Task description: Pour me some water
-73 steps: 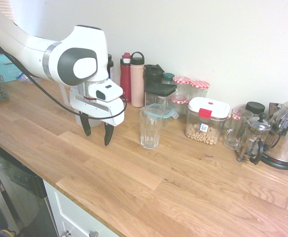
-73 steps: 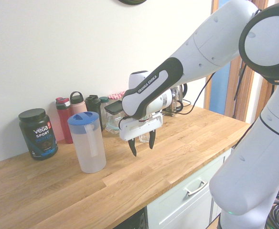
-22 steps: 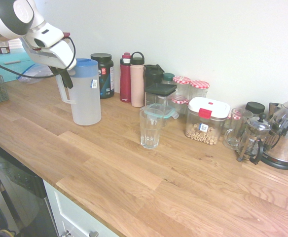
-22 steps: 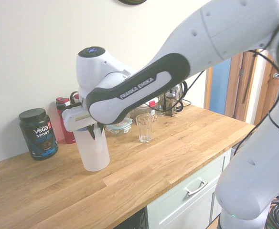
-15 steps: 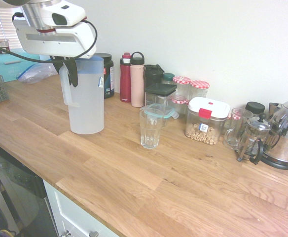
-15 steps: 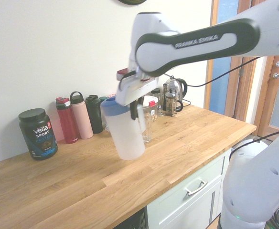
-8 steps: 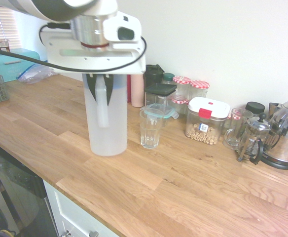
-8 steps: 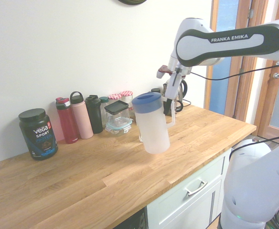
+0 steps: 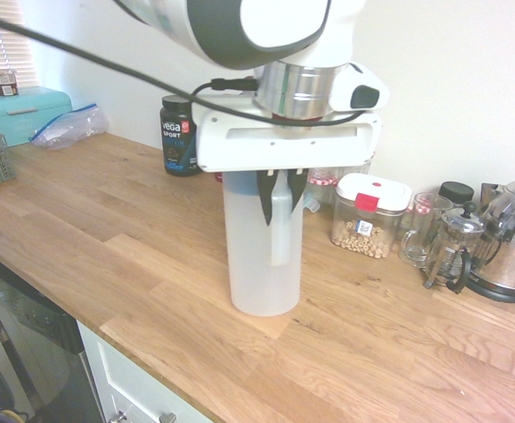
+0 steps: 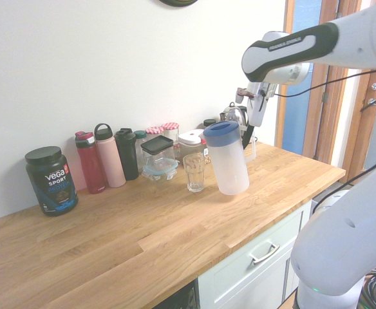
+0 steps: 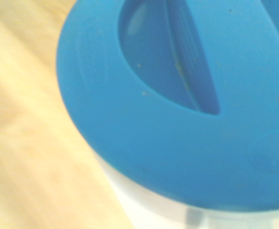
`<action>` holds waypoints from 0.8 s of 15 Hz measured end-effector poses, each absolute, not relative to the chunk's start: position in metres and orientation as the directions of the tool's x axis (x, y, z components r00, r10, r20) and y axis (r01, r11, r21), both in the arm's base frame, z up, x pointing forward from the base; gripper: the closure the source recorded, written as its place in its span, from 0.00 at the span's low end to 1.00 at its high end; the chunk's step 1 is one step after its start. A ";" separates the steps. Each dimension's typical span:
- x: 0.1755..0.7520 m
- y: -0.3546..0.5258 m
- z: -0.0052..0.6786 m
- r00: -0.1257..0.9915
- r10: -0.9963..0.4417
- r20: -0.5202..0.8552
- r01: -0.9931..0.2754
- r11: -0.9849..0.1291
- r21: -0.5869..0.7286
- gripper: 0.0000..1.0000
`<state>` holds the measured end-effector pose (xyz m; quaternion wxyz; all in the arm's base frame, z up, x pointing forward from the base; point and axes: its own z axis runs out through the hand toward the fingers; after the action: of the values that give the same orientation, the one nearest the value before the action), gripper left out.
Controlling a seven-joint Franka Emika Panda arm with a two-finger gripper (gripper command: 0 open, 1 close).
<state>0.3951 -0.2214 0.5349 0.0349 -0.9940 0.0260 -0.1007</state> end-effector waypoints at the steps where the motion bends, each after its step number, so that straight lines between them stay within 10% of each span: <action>1: 0.413 -0.218 0.535 0.981 -0.047 0.186 -0.041 -0.998 -0.038 1.00; 12: 0.451 -0.144 0.575 0.985 0.156 0.078 0.109 -0.899 0.425 1.00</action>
<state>0.4512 -0.1437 0.5755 -0.2145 -0.9728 -0.0680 -0.0550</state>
